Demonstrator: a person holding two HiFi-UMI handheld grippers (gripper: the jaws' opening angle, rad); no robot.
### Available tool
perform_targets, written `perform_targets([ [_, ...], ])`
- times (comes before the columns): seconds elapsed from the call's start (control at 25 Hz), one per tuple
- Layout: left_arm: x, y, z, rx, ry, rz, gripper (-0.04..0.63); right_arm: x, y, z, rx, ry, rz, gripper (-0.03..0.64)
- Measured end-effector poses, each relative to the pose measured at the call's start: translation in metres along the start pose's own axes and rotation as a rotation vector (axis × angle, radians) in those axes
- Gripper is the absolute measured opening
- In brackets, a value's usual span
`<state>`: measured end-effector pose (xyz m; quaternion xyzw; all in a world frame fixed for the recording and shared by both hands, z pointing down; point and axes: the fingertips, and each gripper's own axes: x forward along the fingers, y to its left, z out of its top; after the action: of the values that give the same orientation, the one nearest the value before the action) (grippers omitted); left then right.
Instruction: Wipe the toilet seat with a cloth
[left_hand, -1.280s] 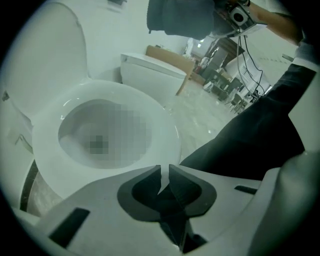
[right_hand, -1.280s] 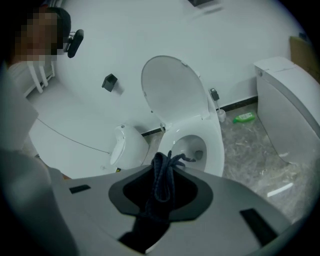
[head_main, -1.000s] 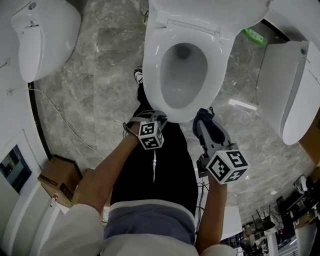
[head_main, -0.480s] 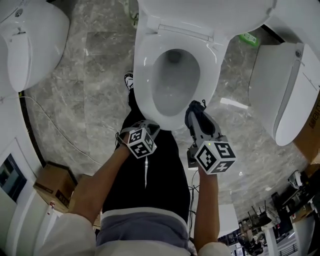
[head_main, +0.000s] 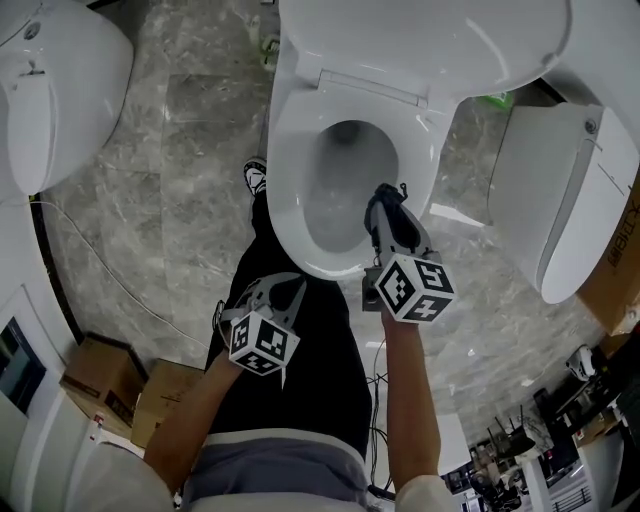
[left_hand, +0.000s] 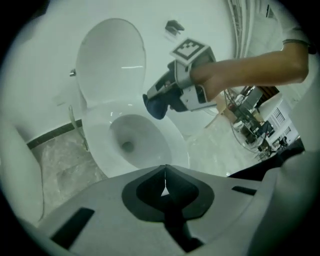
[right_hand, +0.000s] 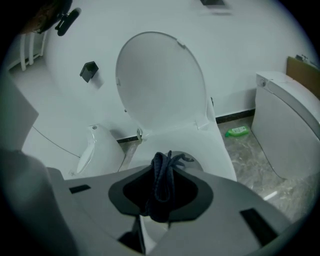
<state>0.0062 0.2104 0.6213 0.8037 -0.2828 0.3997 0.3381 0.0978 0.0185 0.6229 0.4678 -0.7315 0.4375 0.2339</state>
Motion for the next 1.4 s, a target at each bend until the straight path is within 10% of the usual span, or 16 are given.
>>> perform_targets([
  [0.6,-0.071,0.021,0.023,-0.566,-0.204,-0.095,0.011,0.101,-0.006,0.048,-0.084,-0.071,-0.078,0.075],
  [1.0,-0.086,0.041,0.007,-0.541,-0.189,-0.122,0.011,0.137,-0.025,0.081,-0.179,-0.165,-0.296,0.075],
  [1.4,-0.090,0.065,0.009,-0.529,-0.205,-0.126,0.011,0.162,0.009,0.081,-0.040,-0.251,-0.263,0.075],
])
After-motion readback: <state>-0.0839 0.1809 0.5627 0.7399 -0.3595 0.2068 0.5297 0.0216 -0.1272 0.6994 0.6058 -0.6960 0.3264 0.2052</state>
